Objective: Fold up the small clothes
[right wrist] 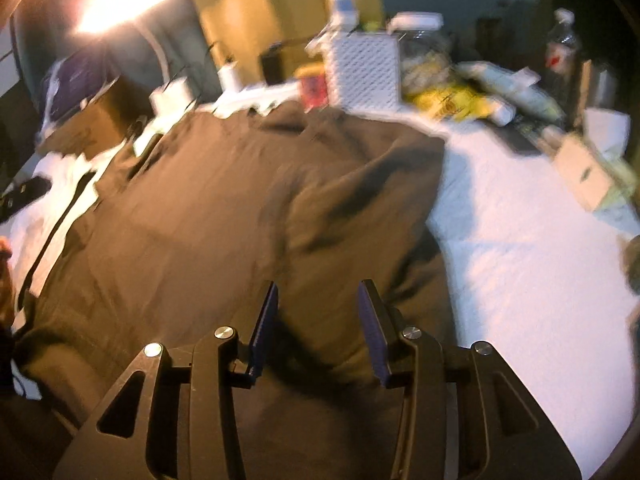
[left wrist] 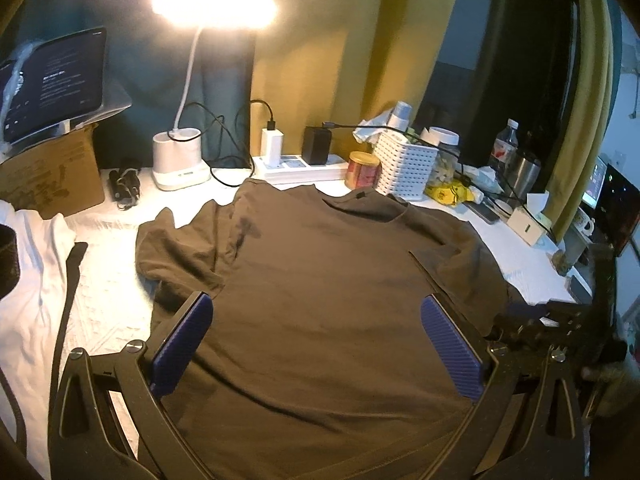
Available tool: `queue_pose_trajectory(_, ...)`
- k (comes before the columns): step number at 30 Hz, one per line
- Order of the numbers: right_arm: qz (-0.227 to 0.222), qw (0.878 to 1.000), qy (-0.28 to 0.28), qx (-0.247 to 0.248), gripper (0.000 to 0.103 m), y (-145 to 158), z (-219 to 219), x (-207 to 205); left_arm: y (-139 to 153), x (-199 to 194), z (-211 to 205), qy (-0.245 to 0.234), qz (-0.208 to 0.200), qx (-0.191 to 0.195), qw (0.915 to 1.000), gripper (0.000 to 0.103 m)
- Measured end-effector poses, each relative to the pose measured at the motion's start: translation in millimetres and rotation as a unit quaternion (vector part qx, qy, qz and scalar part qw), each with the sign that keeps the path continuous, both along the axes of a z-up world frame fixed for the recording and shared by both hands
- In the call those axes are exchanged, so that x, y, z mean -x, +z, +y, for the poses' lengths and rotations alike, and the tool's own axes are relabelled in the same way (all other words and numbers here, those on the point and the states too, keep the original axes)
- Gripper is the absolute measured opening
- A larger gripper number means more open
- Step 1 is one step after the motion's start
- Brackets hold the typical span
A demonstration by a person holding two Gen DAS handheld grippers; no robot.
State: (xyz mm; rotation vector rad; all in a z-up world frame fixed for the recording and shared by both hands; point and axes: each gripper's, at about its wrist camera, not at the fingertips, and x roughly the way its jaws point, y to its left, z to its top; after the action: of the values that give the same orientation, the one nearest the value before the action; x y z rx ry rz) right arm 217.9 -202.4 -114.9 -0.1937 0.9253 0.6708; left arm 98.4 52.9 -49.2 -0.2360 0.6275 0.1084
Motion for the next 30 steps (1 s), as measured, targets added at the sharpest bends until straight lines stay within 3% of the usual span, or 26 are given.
queue_pose_trajectory(3,-0.004,1.0,0.02,0.003,0.044,-0.7,8.0,8.4,0.2,0.0,-0.4,-0.001,0.004,-0.005,1.0,0.102)
queue_pose_trajectory(6,-0.03,1.0,0.003,-0.008,0.044,16.2,0.4,-0.3,0.8,-0.8,2.9,0.005,0.005,-0.008,0.9999,0.102)
queue_pose_trajectory(10,-0.057,0.998,-0.027,-0.018,0.044,34.9,-17.4,-28.9,1.5,-6.8,9.0,0.014,0.006,-0.008,0.9998,0.102)
queue_pose_trajectory(14,-0.07,0.996,-0.049,0.003,0.044,35.7,-26.5,-64.9,3.3,-15.7,12.7,0.02,0.004,-0.012,0.9997,0.102)
queue_pose_trajectory(21,-0.064,0.996,-0.056,0.01,0.044,27.5,-31.5,-118.4,-3.3,-31.7,19.7,0.033,0.021,-0.014,0.9991,0.102)
queue_pose_trajectory(30,-0.009,0.999,-0.044,0.005,0.044,-0.6,-23.5,-172.6,-5.0,-53.1,29.0,0.044,0.028,-0.019,0.9985,0.102)
